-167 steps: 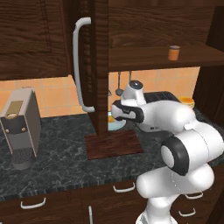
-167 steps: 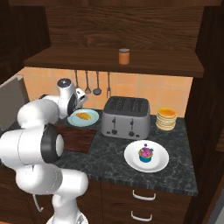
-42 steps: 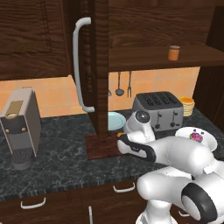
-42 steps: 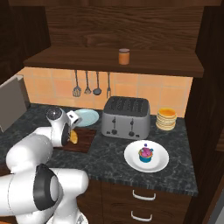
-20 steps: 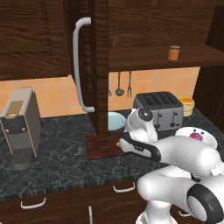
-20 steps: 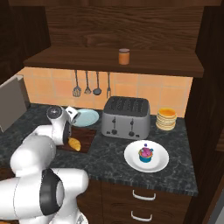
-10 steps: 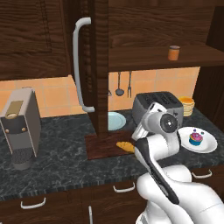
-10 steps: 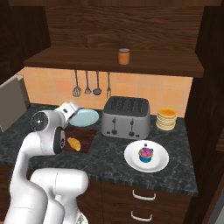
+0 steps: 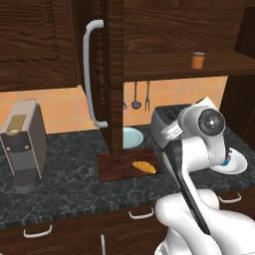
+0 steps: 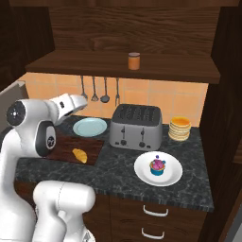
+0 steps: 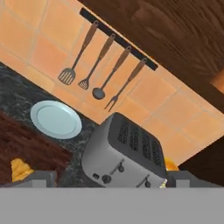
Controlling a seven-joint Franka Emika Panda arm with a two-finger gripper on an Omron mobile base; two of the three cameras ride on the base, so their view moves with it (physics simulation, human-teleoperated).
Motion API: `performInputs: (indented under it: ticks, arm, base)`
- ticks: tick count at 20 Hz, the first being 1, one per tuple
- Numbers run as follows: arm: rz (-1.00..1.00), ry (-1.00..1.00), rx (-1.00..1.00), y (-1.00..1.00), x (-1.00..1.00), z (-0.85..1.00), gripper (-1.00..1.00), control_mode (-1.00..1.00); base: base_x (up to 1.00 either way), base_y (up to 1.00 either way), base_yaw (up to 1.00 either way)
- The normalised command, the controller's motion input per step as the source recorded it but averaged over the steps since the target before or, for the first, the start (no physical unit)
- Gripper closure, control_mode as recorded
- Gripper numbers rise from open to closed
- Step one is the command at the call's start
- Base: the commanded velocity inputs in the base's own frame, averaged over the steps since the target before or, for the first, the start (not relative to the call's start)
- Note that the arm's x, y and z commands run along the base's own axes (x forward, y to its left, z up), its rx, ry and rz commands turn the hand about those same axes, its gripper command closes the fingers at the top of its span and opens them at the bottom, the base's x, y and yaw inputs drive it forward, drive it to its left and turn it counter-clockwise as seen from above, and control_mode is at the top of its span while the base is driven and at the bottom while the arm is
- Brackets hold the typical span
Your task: From the different types of pastries on the counter, select a croissant and place it on the cutting board. Then retrieve a jar of jam from the cabinet and place it alongside the croissant on the cutting board.
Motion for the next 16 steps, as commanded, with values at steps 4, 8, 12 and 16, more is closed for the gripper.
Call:
performInputs:
  ticks: [4,8,12,16]
  arm:
    - [-0.22,0.0,0.22,-0.28,-0.42,1.0,-1.0,-1.0]
    - [-0.22,0.0,0.2,-0.16,-0.45,0.96,-1.0,-1.0]
    - [-0.12,-0.02,0.07,-0.03,-0.35,0.61,-1.0,-1.0]
    - [0.0,-0.26,0.01,-0.16,-0.05,0.21,-1.0,-1.0]
  base:
    - [0.0,0.0,0.0]
    - [0.0,0.0,0.0]
    - [0.0,0.0,0.0]
    - [0.0,0.0,0.0]
